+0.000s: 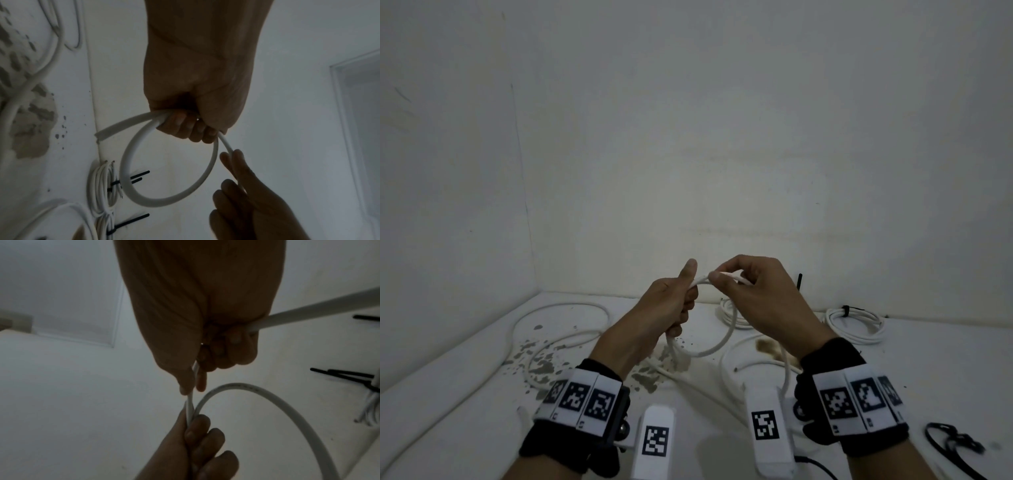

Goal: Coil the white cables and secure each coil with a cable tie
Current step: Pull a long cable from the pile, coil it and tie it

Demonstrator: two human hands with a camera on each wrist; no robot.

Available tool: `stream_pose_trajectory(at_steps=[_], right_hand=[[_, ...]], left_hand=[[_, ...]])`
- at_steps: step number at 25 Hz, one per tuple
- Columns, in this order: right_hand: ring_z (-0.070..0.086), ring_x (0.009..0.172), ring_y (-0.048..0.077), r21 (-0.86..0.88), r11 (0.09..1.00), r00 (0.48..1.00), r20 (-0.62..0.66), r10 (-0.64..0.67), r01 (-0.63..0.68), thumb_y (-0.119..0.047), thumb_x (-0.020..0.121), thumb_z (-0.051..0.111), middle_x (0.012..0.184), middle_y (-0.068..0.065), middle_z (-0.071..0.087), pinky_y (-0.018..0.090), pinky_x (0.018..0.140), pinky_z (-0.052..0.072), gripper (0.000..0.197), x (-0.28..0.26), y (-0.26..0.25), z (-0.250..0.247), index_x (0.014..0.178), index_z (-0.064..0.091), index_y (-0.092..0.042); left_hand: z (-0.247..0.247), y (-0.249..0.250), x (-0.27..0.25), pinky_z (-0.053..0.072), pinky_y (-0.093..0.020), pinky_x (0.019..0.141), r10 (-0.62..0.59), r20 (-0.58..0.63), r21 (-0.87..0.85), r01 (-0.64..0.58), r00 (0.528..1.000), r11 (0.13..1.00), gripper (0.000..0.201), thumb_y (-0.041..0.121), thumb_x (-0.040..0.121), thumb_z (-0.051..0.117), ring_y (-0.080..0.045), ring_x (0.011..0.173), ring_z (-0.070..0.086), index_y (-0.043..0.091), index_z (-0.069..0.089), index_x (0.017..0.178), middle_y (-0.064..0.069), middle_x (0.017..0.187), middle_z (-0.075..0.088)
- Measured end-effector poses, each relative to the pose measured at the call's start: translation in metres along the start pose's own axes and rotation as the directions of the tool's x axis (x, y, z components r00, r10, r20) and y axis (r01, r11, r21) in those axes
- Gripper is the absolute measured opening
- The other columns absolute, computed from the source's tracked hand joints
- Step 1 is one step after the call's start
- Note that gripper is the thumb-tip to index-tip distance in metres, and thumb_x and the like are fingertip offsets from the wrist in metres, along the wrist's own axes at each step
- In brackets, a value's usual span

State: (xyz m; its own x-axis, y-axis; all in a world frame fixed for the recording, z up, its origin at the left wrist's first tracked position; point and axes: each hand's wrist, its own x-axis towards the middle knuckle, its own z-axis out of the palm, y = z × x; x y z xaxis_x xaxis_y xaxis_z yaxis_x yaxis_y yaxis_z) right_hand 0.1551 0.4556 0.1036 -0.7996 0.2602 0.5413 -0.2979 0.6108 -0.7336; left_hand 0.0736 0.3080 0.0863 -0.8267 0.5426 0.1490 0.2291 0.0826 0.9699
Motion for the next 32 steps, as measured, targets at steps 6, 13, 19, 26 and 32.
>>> stream_pose_trajectory(at_steps=[6, 13, 19, 26, 32], right_hand=[[0.048, 0.047, 0.002, -0.05, 0.998, 0.985, -0.17, -0.039, 0.031, -0.033, 0.092, 0.068, 0.047, -0.021, 0.052, 0.011, 0.047, 0.034, 0.019, 0.002, 0.003, 0.011, 0.076, 0.07, -0.024], [0.038, 0.048, 0.006, 0.029, 0.999, 0.972, -0.233, -0.025, 0.033, -0.031, 0.096, 0.062, 0.052, -0.008, 0.046, 0.019, 0.05, 0.035, 0.012, 0.0, 0.008, 0.011, 0.087, 0.065, -0.025], [0.048, 0.045, 0.005, -0.22, 0.971, 0.949, -0.316, 0.017, -0.091, -0.054, 0.081, 0.074, 0.051, -0.006, 0.057, 0.017, 0.047, 0.033, 0.035, 0.0, 0.016, 0.005, 0.064, 0.068, -0.024], [0.069, 0.053, 0.026, 0.238, 0.927, 0.955, 0.002, 0.298, -0.29, -0.035, 0.097, 0.062, 0.064, 0.009, 0.073, 0.046, 0.068, 0.062, 0.038, -0.003, -0.003, -0.003, 0.08, 0.076, -0.004], [0.069, 0.064, 0.022, 0.329, 0.895, 0.951, 0.168, 0.259, -0.301, -0.006, 0.09, 0.069, 0.072, 0.014, 0.072, 0.032, 0.066, 0.058, 0.009, -0.014, -0.025, 0.016, 0.09, 0.071, 0.002]], left_hand=[[0.004, 0.002, -0.003, 0.018, -0.025, 0.049, 0.01, 0.049, 0.054, -0.013, 0.999, 0.998, 0.056, 0.073, 0.089, 0.038, -0.013, 0.053, 0.016, 0.024, 0.024, 0.066, 0.006, 0.06, 0.02], [0.002, 0.008, -0.007, 0.013, -0.024, 0.047, -0.048, 0.101, -0.033, 0.051, 0.994, 0.998, 0.05, 0.063, 0.095, 0.039, -0.013, 0.053, 0.012, 0.025, 0.027, 0.066, 0.003, 0.063, 0.016], [0.003, 0.008, -0.003, 0.008, -0.021, 0.039, -0.079, 0.104, -0.319, 0.108, 0.991, 0.942, 0.048, 0.048, 0.101, 0.042, -0.007, 0.039, 0.011, 0.024, 0.027, 0.062, 0.007, 0.052, 0.015], [0.003, 0.006, 0.002, 0.012, -0.022, 0.042, -0.019, -0.15, -0.256, -0.02, 0.988, 0.967, 0.045, 0.049, 0.101, 0.042, -0.009, 0.043, 0.014, 0.023, 0.031, 0.065, 0.005, 0.054, 0.018], [0.01, 0.003, 0.005, 0.024, -0.023, 0.043, 0.043, -0.248, -0.162, -0.085, 0.968, 0.983, 0.05, 0.053, 0.1, 0.038, -0.012, 0.042, 0.026, 0.02, 0.037, 0.063, 0.003, 0.05, 0.029]])
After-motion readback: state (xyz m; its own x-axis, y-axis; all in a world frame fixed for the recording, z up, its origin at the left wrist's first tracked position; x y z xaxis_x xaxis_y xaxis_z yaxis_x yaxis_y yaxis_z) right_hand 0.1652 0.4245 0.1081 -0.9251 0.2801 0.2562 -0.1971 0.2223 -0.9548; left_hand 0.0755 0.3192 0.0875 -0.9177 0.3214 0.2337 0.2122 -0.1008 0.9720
